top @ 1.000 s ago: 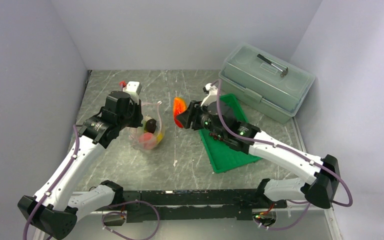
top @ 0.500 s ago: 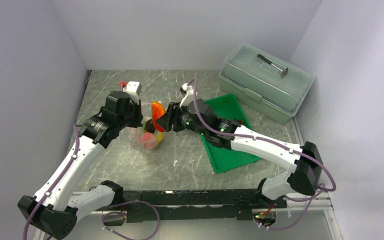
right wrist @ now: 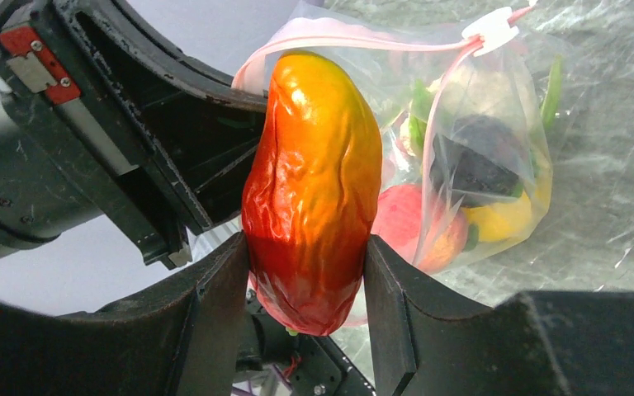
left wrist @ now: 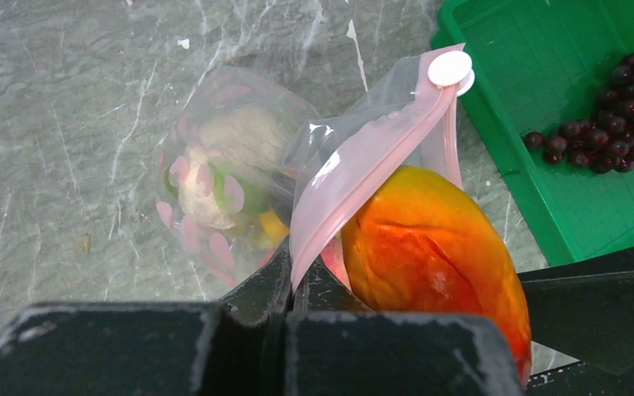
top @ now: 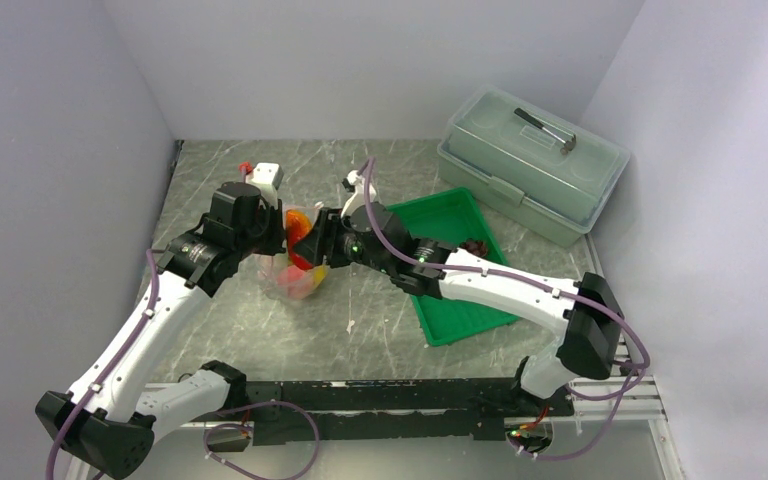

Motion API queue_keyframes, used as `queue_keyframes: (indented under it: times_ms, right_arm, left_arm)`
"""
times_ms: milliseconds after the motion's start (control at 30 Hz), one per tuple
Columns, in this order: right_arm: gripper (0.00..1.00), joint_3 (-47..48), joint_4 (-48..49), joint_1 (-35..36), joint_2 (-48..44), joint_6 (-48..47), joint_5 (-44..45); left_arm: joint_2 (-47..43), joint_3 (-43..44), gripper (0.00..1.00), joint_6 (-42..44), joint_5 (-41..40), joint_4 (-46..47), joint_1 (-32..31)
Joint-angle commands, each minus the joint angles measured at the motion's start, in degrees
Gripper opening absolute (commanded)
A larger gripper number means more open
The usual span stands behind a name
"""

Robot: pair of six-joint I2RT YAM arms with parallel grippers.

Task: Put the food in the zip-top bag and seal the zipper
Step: Place the fake fruit in the zipper food storage bag.

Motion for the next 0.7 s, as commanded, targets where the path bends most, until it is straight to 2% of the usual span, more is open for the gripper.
queue_keyframes:
  times_ms: [0, 433, 500, 667]
  right_arm:
    - [0.17, -0.01, 4.22, 0.85, -0.11, 5.35, 4.08]
    - [0.23, 1.68, 2.72, 1.58, 4.90, 9.49, 8.39]
    - [0.29, 1.59, 2.80, 1.63, 5.46, 9.90, 8.41]
    - [0.57, 2.81, 2.72, 1.71, 7.02, 9.55, 8.16]
  left_arm:
    - [-1.19, 0.37, 0.00, 0.65, 0.45, 1.03, -0.03]
    - [-1.37, 0.35, 0.00, 0.56, 0.54, 1.11, -0.03]
    - [-1.44, 0.34, 0.00, 0.58, 0.46, 1.10, -0.03]
    - [-1.30, 0.35, 0.00, 0.59, 0.62, 1.07, -0.03]
